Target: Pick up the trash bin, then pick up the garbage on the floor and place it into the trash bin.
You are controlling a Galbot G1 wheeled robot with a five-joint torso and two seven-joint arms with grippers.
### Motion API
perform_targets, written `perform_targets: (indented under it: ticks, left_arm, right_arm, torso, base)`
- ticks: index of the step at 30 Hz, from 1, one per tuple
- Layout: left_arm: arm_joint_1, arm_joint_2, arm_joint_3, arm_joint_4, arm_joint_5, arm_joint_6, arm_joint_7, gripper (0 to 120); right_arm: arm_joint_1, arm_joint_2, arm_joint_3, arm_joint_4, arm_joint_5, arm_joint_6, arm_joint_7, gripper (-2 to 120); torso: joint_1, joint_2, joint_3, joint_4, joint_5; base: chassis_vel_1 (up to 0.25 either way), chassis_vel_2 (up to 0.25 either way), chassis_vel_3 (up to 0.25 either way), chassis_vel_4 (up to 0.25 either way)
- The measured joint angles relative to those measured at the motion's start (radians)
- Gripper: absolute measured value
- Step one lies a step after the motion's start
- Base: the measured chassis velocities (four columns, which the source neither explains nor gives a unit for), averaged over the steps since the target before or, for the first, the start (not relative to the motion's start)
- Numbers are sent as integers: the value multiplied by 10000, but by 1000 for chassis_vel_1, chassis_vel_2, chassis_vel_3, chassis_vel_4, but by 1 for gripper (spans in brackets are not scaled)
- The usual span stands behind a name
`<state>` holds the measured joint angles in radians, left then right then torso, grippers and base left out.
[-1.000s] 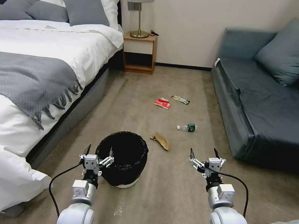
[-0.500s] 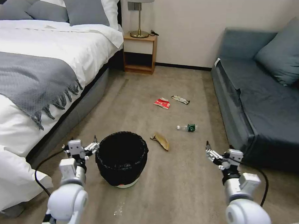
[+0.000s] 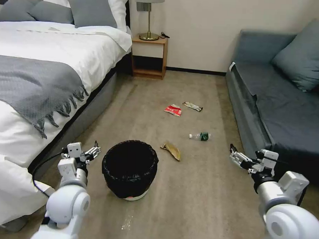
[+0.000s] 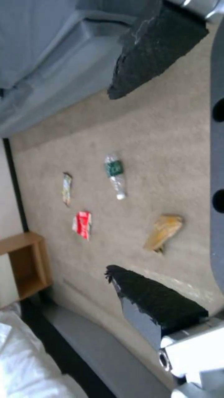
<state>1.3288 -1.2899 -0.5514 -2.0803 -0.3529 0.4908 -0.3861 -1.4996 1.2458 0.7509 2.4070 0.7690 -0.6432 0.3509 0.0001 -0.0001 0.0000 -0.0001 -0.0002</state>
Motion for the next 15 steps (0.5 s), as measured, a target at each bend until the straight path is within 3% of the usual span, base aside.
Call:
perform_targets:
  ticks: [9,12,13,15]
  left_arm:
    - [6,241,114,310,30,-295,243,100]
    - [15,241,263,308,41,-278,312,100]
    - [10,243,326,286,21,-196,310,100]
    - [-24,309,445,237,-46,-54,263,99]
  right_arm:
    - [49,-173,130,237,508,-434,210,100]
    - [305,-268,160,-546,545,-462,-372,100]
    - [403,-294,160,-893,548,-468,-641,100]
    - [459,-290,186,-1073,580,-447,-832,100]
  torso:
    - [-1,0,0,0,1]
    - [-1,0,0,2,-2]
    - [-1,-1,1,3,14]
    - [-1,0,0,2,-3]
  base:
    - [0,0,0,0]
    - [0,0,0,0]
    - [0,0,0,0]
    - [0,0,0,0]
